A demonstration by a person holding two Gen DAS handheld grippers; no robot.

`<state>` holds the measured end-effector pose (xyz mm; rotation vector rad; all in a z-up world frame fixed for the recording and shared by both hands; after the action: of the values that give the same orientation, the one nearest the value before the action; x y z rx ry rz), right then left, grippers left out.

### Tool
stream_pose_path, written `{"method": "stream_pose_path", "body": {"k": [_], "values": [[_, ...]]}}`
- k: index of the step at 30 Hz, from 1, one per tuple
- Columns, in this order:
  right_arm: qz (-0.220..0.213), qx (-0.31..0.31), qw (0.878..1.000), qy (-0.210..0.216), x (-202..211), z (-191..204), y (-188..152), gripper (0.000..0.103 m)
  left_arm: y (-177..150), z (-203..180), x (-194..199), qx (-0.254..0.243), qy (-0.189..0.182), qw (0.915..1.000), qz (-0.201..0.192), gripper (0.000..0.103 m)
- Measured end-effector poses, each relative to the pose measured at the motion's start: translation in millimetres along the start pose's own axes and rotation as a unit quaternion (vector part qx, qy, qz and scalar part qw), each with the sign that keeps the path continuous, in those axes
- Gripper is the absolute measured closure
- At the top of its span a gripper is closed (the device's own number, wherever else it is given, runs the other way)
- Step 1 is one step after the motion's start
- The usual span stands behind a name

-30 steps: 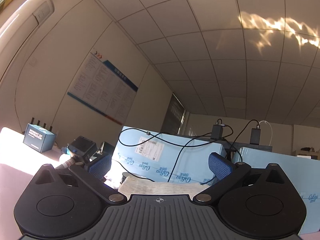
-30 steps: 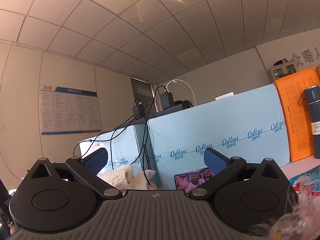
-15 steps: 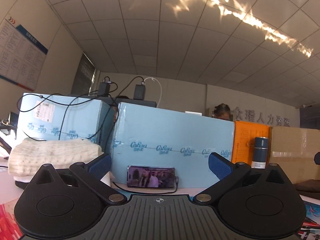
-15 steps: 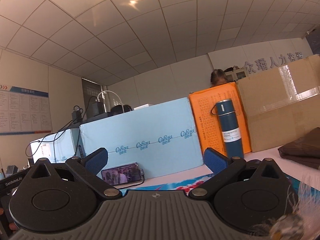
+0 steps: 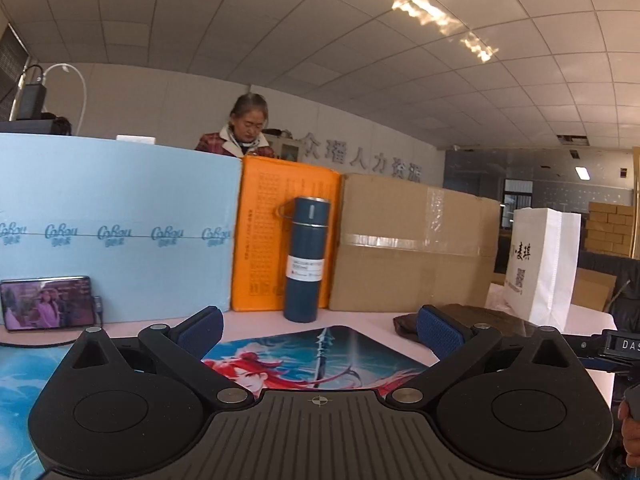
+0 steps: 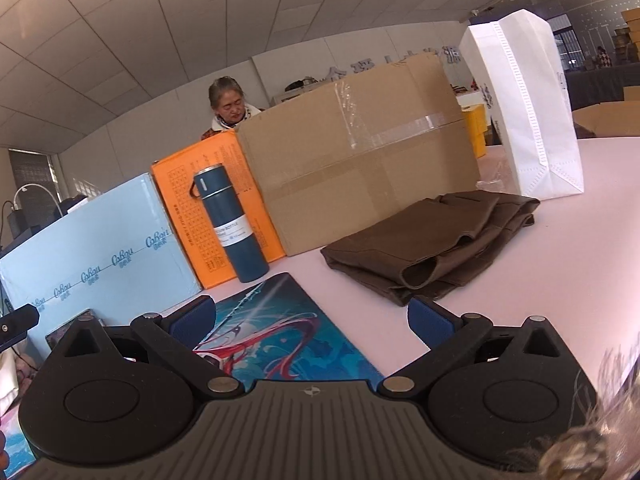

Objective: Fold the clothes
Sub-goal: 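Turn both tools toward the crumpled brown jacket on the table, then close the left tool on the brown jacket while the right tool grasps another part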

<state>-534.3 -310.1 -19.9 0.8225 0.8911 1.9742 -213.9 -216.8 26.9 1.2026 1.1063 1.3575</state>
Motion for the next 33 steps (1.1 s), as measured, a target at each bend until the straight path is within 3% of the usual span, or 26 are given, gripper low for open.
{"method": "stream_pose_path", "body": {"k": [3,7,10,13,17,21,22,24,26,30,33], "values": [[-0.006,-0.017,0.999,-0.030,0.0,-22.2,12.6,0.000,8.0,-16.6,-40.3,0.011,-0.054,0.9984,0.013,0.000],[-0.007,-0.064,0.996,-0.070,-7.9,-53.0,26.9,0.000,8.0,-23.9,-103.9,0.112,-0.129,0.9831,0.066,0.000],[-0.002,-0.114,0.989,-0.091,-23.8,-75.2,38.5,0.000,2.5,-30.5,-154.7,0.195,-0.174,0.9584,0.115,0.000],[0.002,-0.151,0.984,-0.096,-44.3,-92.2,49.8,0.000,-5.6,-35.3,-186.3,0.256,-0.218,0.9322,0.136,0.000],[0.031,-0.204,0.974,-0.097,-80.9,-112.8,61.4,0.000,-26.2,-41.6,-230.5,0.349,-0.279,0.8775,0.174,0.000],[0.050,-0.238,0.965,-0.101,-117.6,-123.4,69.9,0.000,-47.2,-54.4,-258.5,0.406,-0.318,0.8338,0.198,0.000],[0.051,-0.242,0.964,-0.097,-125.3,-123.8,71.5,0.000,-51.7,-58.6,-265.9,0.424,-0.329,0.8191,0.202,0.000],[0.053,-0.255,0.960,-0.099,-138.4,-123.9,73.8,0.000,-55.5,-66.2,-275.6,0.446,-0.346,0.8000,0.205,0.000],[0.051,-0.269,0.957,-0.099,-148.4,-124.1,75.5,0.000,-54.1,-76.8,-284.2,0.455,-0.361,0.7878,0.207,0.000],[0.017,-0.311,0.945,-0.102,-154.5,-125.7,75.2,0.000,-56.1,-101.7,-300.4,0.459,-0.367,0.7755,0.230,0.000],[-0.032,-0.310,0.947,-0.080,-151.9,-126.1,66.9,0.000,-55.9,-117.2,-310.5,0.459,-0.377,0.7691,0.235,0.000]]}}
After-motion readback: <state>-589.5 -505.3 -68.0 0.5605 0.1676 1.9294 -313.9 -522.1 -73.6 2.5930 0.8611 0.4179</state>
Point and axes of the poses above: each gripper's, at about its wrist camera, not at the fingertips, and x roughly against the way its jaws point, z to its left, y to its top, the point moved 1 cm from there along -x, roughly the way its jaws point, and after that the axes turned 11 degrees about -x, right-handed, at the moved point
